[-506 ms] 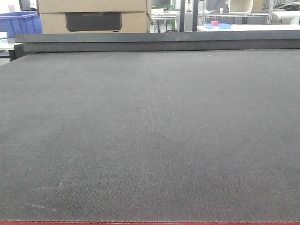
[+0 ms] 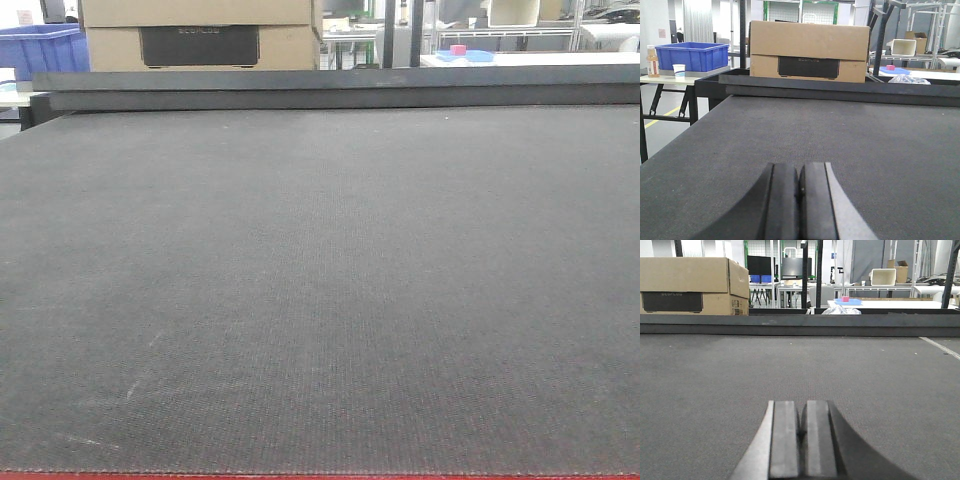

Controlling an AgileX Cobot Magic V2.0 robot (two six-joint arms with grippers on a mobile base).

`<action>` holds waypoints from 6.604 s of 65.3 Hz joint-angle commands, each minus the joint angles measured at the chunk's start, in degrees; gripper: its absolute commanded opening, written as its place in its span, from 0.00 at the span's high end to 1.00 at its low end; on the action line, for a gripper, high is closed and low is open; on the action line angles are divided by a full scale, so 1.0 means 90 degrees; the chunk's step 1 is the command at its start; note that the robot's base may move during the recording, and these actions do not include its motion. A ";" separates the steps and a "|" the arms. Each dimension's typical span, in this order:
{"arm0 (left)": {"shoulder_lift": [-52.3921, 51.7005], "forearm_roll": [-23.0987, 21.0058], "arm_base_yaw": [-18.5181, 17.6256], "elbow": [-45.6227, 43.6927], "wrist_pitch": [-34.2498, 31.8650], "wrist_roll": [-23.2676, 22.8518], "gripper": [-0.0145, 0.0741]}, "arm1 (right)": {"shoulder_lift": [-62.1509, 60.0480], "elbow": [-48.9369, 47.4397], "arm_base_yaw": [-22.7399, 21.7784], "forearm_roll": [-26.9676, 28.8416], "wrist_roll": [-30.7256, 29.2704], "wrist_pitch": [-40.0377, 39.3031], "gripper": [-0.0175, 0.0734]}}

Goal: Grab block from conveyor and place in blue bin
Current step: 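Lower both open grippers toward the bricks on the grey conveyor, then grasp the green brick with left gripper, light-blue brick with right, then lift both held bricks up off the conveyor belt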

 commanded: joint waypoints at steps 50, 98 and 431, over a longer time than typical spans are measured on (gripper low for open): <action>0.0323 0.0291 -0.0016 -0.2564 0.2230 -0.0047 0.96 | 0.0258 -0.1975 0.0003 -0.0030 -0.0008 0.1038 0.98; 0.6068 -0.0196 -0.0016 -0.5677 0.6621 -0.0047 0.96 | 0.6306 -0.5543 0.0003 -0.0030 -0.0008 0.6897 0.98; 0.1828 -0.0641 -0.0003 -0.2646 0.1146 0.0779 0.96 | 0.1794 -0.2982 0.0003 -0.0981 0.0411 0.0978 0.99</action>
